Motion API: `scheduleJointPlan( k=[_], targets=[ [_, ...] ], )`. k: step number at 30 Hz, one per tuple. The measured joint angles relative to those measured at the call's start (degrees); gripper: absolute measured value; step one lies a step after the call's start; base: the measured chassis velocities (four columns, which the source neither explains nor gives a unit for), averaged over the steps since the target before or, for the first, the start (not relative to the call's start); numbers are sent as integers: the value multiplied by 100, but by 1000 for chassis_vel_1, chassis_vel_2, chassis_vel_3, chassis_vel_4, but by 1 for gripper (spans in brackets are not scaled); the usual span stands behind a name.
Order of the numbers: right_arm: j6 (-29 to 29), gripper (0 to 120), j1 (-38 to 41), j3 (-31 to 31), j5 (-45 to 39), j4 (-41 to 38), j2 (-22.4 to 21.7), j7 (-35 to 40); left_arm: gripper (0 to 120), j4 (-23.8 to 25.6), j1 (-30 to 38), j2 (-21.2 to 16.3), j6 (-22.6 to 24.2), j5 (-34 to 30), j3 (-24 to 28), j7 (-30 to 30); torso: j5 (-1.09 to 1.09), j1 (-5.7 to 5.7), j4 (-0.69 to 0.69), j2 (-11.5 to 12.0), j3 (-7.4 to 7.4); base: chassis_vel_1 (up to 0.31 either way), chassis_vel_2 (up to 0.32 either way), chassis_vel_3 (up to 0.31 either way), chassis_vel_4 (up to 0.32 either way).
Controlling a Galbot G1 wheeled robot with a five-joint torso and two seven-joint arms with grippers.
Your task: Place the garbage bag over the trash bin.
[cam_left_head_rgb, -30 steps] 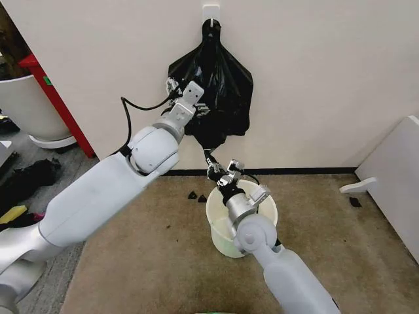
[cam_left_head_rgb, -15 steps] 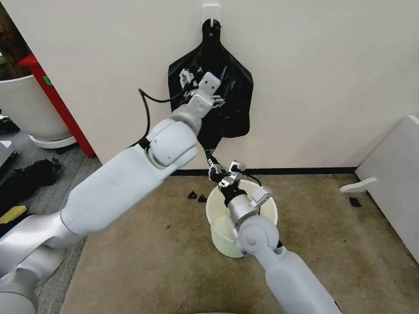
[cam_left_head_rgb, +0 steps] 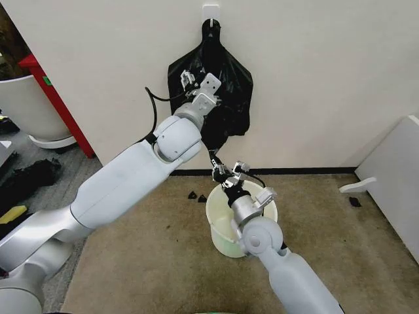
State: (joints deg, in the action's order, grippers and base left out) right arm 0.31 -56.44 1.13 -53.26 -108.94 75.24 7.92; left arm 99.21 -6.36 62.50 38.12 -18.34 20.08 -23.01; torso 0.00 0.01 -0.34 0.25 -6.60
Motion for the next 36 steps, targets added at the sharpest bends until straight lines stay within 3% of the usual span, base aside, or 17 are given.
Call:
scheduleJointPlan(
  k=[15,26,36],
  targets=[
    [1,0,-18,-21,9,-21,23,-48,100,-10,-57,-218,-14,162,-156,85,0,0,-1,0,0,0,0,0,0],
    [3,0,11,-18,52,38,37,-55,100,421,-275,-672,-22,179,-612,136,0,0,0,0,0,0,0,0,0],
    [5,0,-1,32,96,89,18,-63,100,655,-540,-799,-25,207,-1018,165,0,0,-1,-1,0,0,0,0,0]
  ],
)
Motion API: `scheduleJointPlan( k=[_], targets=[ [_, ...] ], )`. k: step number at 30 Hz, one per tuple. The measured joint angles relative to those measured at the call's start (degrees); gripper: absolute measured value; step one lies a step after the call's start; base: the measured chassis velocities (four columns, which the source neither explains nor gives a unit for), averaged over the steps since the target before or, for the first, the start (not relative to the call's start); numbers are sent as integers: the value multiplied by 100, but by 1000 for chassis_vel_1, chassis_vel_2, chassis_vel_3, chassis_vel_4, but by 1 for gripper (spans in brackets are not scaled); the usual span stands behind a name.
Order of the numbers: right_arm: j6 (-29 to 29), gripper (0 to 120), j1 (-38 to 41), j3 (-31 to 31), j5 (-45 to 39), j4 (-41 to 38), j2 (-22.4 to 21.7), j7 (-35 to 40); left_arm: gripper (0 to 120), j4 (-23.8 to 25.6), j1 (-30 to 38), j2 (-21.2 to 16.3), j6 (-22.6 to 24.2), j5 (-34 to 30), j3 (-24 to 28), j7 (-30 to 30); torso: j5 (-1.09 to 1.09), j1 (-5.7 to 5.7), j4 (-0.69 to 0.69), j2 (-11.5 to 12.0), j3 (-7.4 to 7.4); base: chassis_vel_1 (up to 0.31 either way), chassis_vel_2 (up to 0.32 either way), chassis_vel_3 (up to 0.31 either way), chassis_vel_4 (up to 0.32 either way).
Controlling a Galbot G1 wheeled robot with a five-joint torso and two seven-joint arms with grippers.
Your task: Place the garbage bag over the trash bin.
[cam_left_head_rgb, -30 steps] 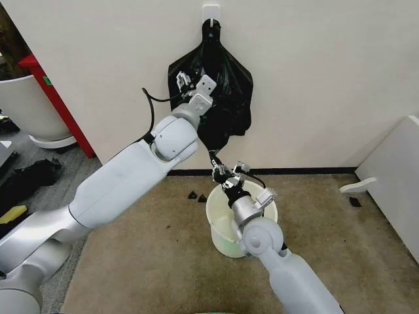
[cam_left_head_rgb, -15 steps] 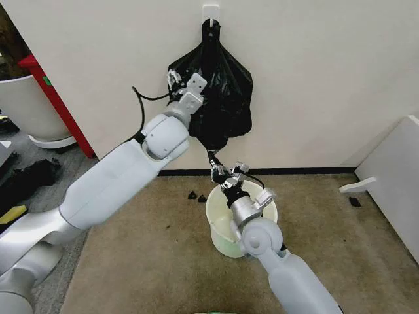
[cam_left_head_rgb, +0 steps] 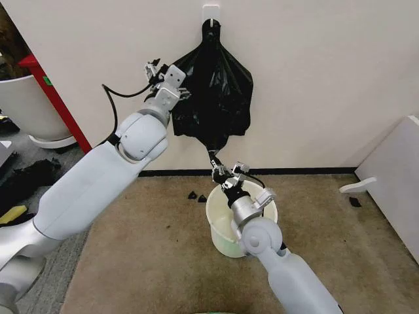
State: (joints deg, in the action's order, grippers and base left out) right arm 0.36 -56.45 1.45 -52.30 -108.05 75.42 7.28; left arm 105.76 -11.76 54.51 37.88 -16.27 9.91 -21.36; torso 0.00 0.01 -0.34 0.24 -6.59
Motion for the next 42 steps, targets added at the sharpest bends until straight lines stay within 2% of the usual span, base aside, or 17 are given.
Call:
scheduleJointPlan(
  k=[13,16,21,27,38,42],
  targets=[
    [-5,0,20,20,30,55,-14,0,100,992,-398,-401,209,-391,-416,177,-1,0,1,0,1,0,0,0,0],
    [-7,0,33,-17,39,55,-5,-3,100,1003,-435,-392,211,-468,-330,177,0,0,1,0,0,0,0,0,0],
    [-10,0,60,-100,127,59,16,-11,100,1050,-297,-180,268,-703,168,104,-2,0,0,0,0,0,0,0,0],
    [-11,0,14,-76,158,61,18,-31,100,723,-71,143,268,-577,492,-47,-2,0,0,0,0,0,0,0,0],
    [-15,0,-53,-52,198,54,19,-84,100,88,16,300,132,-277,459,-121,-1,0,0,0,0,0,0,0,0],
    [-16,0,-60,-65,200,50,10,-97,100,-7,26,337,65,-250,414,-122,0,0,0,0,0,0,0,0,0]
  ],
)
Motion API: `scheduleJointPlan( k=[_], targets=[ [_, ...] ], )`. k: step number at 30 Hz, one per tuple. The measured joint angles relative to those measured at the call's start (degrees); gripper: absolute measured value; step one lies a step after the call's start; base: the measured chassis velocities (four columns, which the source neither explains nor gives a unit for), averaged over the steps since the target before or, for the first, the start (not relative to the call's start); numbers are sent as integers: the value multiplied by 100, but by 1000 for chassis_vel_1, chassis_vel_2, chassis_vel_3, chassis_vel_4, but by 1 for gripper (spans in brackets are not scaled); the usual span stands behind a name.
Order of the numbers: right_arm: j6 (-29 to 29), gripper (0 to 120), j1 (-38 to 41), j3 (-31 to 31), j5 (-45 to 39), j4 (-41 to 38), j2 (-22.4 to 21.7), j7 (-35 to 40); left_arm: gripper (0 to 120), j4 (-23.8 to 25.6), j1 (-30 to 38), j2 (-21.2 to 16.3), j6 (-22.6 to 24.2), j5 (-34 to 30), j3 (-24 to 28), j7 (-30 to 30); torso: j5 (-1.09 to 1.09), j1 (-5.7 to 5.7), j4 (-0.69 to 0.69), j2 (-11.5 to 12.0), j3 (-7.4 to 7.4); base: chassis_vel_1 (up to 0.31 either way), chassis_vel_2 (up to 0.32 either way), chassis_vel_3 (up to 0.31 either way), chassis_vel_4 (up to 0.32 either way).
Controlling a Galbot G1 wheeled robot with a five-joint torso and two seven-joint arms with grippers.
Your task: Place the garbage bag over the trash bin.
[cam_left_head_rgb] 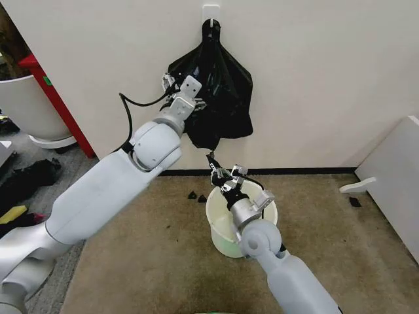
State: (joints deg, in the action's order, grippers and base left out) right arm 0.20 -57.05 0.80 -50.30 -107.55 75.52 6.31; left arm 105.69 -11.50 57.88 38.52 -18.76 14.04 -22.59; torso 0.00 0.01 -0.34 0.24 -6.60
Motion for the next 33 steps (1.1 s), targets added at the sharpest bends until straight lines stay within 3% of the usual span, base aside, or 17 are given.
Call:
scheduleJointPlan(
  k=[14,21,33],
  targets=[
    [0,0,-49,-20,54,-6,-4,-26,100,-190,92,33,-215,318,3,19,0,0,0,0,0,0,0,0,0],
    [3,0,-68,-48,112,-6,2,-37,100,-55,72,-35,-308,437,-83,119,0,0,0,0,0,0,0,0,0],
    [12,0,-91,-22,94,-122,-58,-41,62,-200,30,-100,-286,447,-344,414,0,0,0,0,0,0,0,0,0]
  ],
)
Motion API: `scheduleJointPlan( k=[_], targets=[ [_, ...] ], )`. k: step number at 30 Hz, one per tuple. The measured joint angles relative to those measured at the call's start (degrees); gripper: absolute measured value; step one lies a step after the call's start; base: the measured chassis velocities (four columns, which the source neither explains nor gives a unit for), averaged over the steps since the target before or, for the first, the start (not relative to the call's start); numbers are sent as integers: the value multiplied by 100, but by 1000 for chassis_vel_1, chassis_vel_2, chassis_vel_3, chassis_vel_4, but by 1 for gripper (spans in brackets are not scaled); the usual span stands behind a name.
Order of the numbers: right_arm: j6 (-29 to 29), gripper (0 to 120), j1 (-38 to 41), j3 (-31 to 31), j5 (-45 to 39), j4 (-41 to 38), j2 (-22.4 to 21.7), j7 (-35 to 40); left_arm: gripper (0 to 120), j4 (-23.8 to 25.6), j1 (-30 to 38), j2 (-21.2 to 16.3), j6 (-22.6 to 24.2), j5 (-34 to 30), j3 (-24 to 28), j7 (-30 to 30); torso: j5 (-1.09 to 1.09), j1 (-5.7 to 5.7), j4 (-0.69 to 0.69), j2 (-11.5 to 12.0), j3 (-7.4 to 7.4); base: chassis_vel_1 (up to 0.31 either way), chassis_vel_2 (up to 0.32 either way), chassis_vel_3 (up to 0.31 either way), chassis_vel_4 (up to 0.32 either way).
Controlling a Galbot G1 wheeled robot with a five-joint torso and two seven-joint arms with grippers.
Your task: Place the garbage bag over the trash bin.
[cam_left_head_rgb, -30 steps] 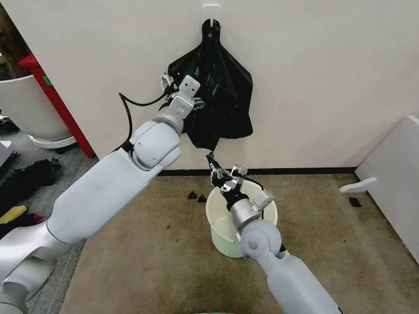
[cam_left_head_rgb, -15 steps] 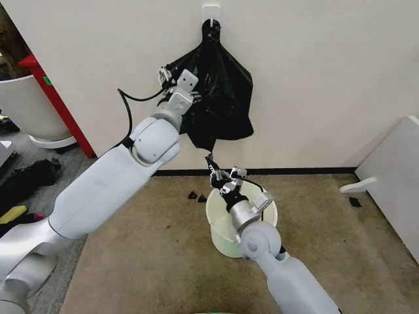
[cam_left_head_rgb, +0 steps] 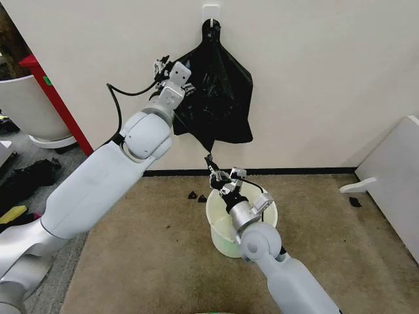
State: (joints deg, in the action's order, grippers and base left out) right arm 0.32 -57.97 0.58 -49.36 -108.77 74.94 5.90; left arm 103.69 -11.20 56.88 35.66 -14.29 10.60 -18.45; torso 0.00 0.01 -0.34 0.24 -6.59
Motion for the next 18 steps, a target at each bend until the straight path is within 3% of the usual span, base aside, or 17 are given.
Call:
scheduleJointPlan(
  k=[3,12,13,18],
  targets=[
    [10,0,-18,15,-14,-68,-36,0,48,-15,-13,-12,14,-26,-16,65,0,0,-1,0,0,0,0,0,0],
    [18,0,-59,93,-56,-207,-133,-3,22,-29,-29,-60,53,-163,-90,143,0,0,0,0,0,0,0,0,0],
    [19,0,-68,104,-57,-222,-146,-8,12,-30,-29,-64,58,-195,-96,147,0,0,0,0,0,0,0,0,0],
    [24,0,-136,157,-42,-272,-189,-58,0,-30,-1,-62,63,-366,-111,140,0,0,0,0,0,0,0,0,0]
  ],
)
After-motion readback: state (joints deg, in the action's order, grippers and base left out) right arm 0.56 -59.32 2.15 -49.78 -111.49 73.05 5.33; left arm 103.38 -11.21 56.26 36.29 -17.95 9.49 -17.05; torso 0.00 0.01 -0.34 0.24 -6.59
